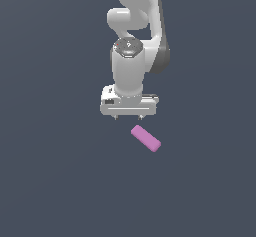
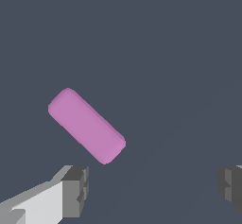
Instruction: Pick up the object and move it to a goal position.
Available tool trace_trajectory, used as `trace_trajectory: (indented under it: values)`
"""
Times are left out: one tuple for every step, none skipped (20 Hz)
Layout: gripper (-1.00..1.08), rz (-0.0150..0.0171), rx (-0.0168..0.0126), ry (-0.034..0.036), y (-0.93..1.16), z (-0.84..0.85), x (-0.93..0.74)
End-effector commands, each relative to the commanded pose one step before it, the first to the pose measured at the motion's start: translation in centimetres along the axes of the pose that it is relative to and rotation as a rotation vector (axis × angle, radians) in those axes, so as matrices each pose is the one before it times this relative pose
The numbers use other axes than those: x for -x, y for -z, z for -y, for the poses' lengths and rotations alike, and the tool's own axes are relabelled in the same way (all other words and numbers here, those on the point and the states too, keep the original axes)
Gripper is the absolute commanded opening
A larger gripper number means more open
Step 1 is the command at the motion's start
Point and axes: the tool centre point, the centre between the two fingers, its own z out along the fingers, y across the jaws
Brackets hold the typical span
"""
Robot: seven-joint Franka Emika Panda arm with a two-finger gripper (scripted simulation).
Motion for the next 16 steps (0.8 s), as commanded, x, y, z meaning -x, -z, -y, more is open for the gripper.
trace_trajectory:
  values:
    - [1.00, 0.00000, 0.00000, 0.00000, 0.000, -0.001, 0.000]
    - [1.00, 0.00051, 0.00023, 0.00160, -0.026, 0.032, 0.015]
    - [1.00, 0.00151, 0.00063, 0.00460, -0.076, 0.088, 0.043]
    - [1.00, 0.00247, 0.00102, 0.00753, -0.123, 0.142, 0.070]
    - [1.00, 0.00342, 0.00140, 0.01046, -0.170, 0.198, 0.096]
    - [1.00, 0.00432, 0.00174, 0.01333, -0.216, 0.253, 0.119]
    - [1.00, 0.00464, 0.00184, 0.01443, -0.232, 0.274, 0.124]
    - [1.00, 0.00364, 0.00142, 0.01147, -0.183, 0.218, 0.095]
    - [1.00, 0.00259, 0.00100, 0.00831, -0.132, 0.157, 0.065]
    - [1.00, 0.00156, 0.00060, 0.00513, -0.081, 0.094, 0.039]
    - [1.00, 0.00059, 0.00023, 0.00209, -0.033, 0.039, 0.013]
    - [1.00, -0.00032, -0.00012, -0.00092, 0.015, -0.018, -0.008]
    - [1.00, -0.00087, -0.00035, -0.00318, 0.049, -0.057, -0.019]
    - [1.00, -0.00029, -0.00013, -0.00151, 0.022, -0.022, -0.005]
    - [1.00, 0.00003, 0.00003, 0.00069, -0.009, 0.009, -0.002]
    - [1.00, 0.00013, 0.00013, 0.00248, -0.034, 0.023, -0.006]
